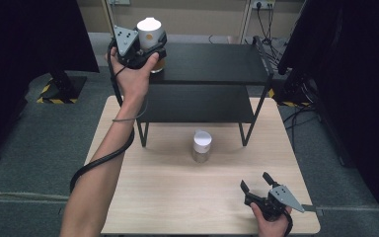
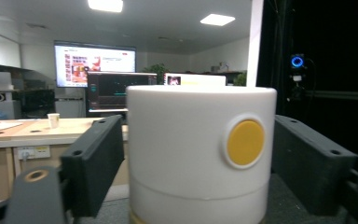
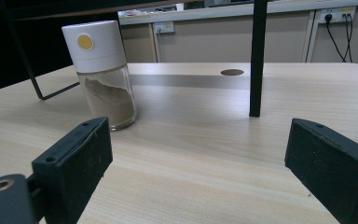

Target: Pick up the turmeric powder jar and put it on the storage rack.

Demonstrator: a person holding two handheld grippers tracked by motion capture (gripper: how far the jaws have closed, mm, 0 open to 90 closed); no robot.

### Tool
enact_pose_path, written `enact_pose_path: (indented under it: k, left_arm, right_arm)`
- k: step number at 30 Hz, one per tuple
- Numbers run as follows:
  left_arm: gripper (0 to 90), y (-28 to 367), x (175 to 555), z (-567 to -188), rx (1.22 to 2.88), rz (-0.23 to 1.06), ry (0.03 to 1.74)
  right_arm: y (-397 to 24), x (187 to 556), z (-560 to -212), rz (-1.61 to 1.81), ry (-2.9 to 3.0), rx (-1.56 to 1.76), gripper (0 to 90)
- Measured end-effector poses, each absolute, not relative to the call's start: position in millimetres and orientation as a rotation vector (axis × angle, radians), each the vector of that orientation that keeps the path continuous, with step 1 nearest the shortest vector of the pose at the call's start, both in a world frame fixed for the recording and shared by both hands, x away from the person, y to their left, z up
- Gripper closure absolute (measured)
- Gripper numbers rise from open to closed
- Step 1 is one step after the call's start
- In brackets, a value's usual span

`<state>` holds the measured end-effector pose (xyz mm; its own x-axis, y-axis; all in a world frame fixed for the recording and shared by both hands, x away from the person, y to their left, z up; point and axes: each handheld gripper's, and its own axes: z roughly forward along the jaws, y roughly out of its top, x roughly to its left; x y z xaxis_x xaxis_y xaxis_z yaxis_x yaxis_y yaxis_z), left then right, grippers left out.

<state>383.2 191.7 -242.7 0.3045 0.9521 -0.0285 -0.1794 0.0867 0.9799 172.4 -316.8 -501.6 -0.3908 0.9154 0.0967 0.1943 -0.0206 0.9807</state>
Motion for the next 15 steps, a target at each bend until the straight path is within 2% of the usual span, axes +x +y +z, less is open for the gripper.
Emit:
enact_pose_path:
  k: [15]
  left_arm:
    - [15.1,191,363,-245,1.148,1.071,0.873]
  right_arm:
    - [-317,172,-501,1.461,1.629,1.173,7.6]
